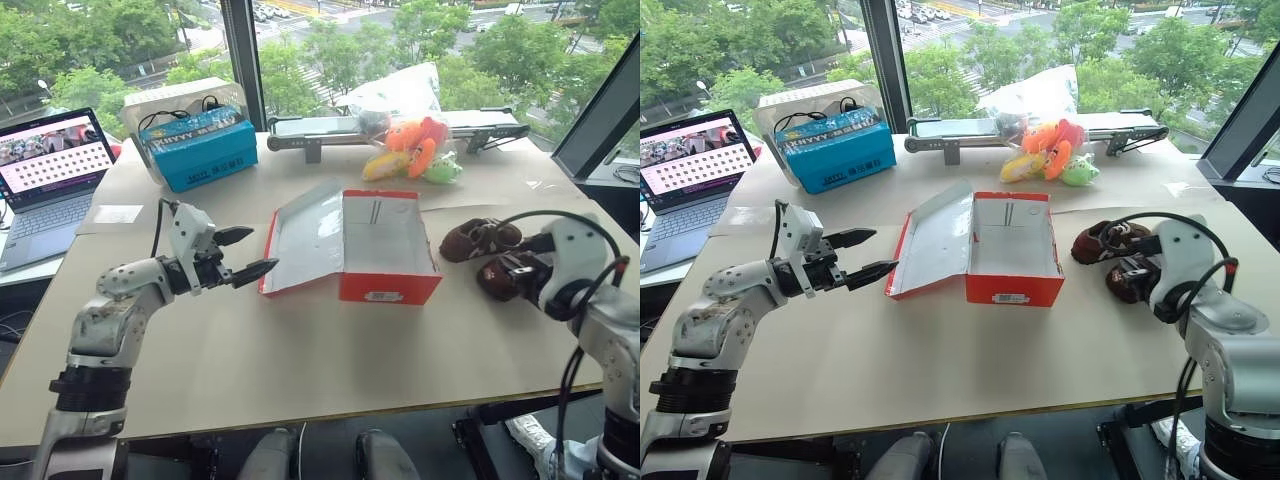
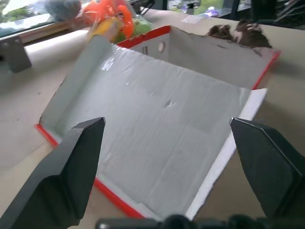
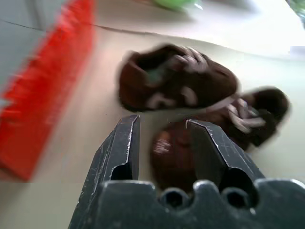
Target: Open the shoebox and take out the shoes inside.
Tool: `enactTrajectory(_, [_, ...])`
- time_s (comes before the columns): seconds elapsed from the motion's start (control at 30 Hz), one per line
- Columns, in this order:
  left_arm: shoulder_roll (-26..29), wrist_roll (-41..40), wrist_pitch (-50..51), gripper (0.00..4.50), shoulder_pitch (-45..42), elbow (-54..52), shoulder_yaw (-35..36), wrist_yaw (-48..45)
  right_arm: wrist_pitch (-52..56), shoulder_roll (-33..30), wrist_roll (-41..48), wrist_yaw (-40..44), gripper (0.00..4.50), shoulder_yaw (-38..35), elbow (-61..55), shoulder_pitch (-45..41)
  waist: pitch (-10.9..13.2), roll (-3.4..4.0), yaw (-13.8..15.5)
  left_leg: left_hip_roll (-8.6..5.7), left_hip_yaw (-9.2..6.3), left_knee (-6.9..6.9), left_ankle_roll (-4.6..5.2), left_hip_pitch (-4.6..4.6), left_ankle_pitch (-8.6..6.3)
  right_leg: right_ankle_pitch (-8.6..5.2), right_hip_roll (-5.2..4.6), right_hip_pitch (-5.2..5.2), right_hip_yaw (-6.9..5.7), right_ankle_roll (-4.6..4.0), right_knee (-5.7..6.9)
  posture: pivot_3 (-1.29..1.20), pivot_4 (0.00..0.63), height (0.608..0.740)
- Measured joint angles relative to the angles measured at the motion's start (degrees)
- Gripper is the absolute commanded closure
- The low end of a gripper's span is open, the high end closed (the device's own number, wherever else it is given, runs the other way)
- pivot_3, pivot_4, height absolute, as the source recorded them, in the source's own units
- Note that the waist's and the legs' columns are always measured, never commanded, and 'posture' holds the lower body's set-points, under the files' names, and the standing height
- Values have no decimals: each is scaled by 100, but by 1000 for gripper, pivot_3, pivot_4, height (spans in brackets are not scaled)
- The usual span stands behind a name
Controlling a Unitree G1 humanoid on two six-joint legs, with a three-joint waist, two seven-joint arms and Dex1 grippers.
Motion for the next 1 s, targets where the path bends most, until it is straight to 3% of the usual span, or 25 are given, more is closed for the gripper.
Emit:
enactTrajectory(0.13, [-404, 143, -143, 0, 203, 36, 145, 651, -594, 400, -290, -435, 2532, -266, 232, 147, 0, 1, -1, 0, 0, 1, 9, 5, 5, 1, 1, 6, 1, 2, 1, 0, 150, 740])
enactTrajectory(0.5, [-1022, 451, -713, 0, 485, 661, 477, 1643, -1381, 430, -726, -615, 2532, -239, 723, 216, -1, 1, -4, 0, 2, 2, 10, 9, 6, 1, 6, 9, -1, 2, 2, 0, 150, 740])
enactTrajectory(1.0, [-1041, 455, -999, 0, 476, 781, 479, 1576, -1691, 464, -797, -469, 2532, -119, 864, 266, -1, 1, 30, -1, 3, 5, 9, 9, 6, 2, 6, 13, -1, 4, 1, 0, 150, 740])
